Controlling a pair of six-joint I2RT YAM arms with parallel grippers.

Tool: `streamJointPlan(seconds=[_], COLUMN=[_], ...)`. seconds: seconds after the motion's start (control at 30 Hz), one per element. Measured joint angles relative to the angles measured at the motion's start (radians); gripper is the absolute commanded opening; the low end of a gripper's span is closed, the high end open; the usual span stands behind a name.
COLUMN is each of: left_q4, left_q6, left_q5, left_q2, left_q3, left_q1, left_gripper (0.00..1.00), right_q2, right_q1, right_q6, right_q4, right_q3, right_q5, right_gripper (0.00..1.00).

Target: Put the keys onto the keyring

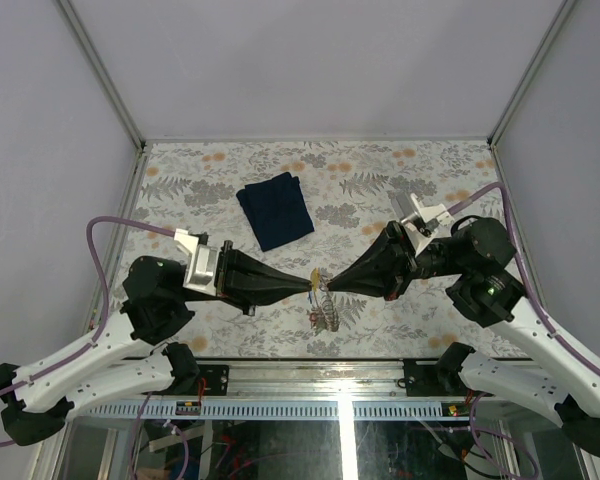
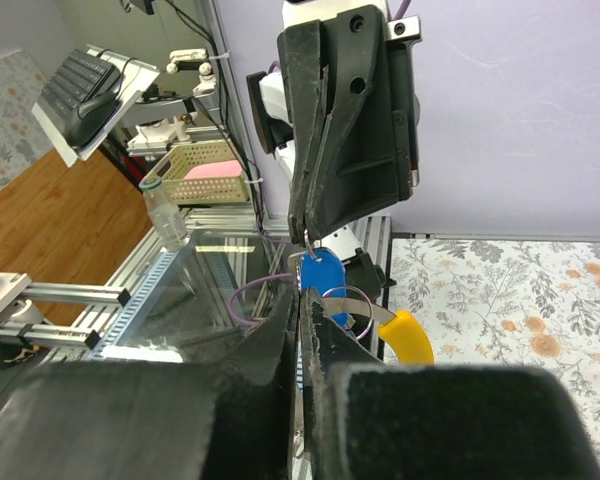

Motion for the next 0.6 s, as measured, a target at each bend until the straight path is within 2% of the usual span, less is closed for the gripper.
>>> streamJointPlan(seconds=[0.6], left_q4=[0.017], left_q6=[0.0], left_q5=[0.021], left_q2=[0.056], left_q3=[0.0], left_q1=[0.0], left_gripper=[0.0], right_q2=[0.037], right_q1=[0.0], right_q6=[0.018], right_q4=[-0.008], right_q3=[0.0], right_q5=[-0.075], right_gripper=[0.0])
